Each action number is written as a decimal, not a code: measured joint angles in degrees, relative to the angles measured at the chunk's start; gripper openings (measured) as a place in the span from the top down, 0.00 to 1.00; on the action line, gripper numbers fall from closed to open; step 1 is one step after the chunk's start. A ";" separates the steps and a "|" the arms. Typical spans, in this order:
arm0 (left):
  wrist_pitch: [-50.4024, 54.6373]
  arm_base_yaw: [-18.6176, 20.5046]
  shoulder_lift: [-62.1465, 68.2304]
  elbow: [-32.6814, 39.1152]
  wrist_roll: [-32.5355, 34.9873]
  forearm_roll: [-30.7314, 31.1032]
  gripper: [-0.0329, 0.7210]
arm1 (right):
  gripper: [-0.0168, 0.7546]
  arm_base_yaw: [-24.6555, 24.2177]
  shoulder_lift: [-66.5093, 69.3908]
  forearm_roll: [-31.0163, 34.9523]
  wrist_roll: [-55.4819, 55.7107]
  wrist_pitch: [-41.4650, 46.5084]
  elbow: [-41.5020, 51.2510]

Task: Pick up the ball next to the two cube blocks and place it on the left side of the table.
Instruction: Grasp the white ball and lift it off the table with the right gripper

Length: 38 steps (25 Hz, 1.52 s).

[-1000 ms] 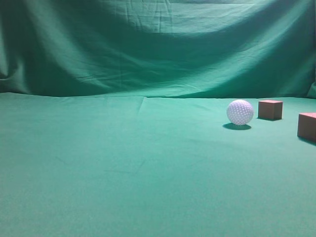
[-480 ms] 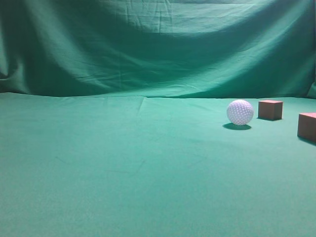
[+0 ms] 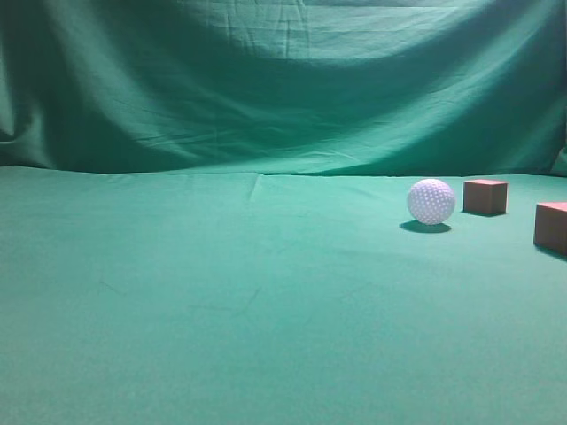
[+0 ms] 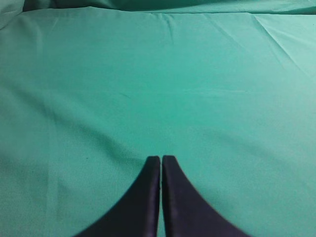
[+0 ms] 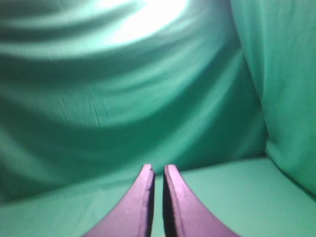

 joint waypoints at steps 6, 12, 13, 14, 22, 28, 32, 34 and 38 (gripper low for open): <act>0.00 0.00 0.00 0.00 0.00 0.00 0.96 | 0.89 0.00 22.52 0.00 -3.32 15.15 -14.41; 0.00 0.00 0.00 0.00 0.00 0.00 0.96 | 0.89 0.00 43.68 1.14 -13.84 33.03 -28.32; 0.00 0.00 0.00 0.00 0.00 0.00 0.96 | 0.89 0.00 47.57 2.26 -16.37 35.97 -31.04; 0.00 0.00 0.00 0.00 0.00 0.00 0.96 | 0.89 0.25 50.67 3.08 -17.86 38.84 -33.20; 0.00 0.00 0.00 0.00 0.00 0.00 0.96 | 0.98 12.66 72.98 -3.11 -18.74 40.02 -44.04; 0.00 0.00 0.00 0.00 0.00 0.00 0.96 | 0.84 15.17 85.50 -3.11 -17.75 36.94 -50.15; 0.00 0.00 0.00 0.00 0.00 0.00 0.96 | 0.51 15.11 91.33 -0.47 -17.75 36.14 -53.45; 0.00 0.00 0.00 0.00 0.00 0.00 0.96 | 0.34 15.20 93.70 0.10 -17.75 35.21 -54.58; 0.00 0.00 0.00 0.00 0.00 0.00 0.96 | 0.24 15.20 97.82 0.21 -17.75 31.47 -55.40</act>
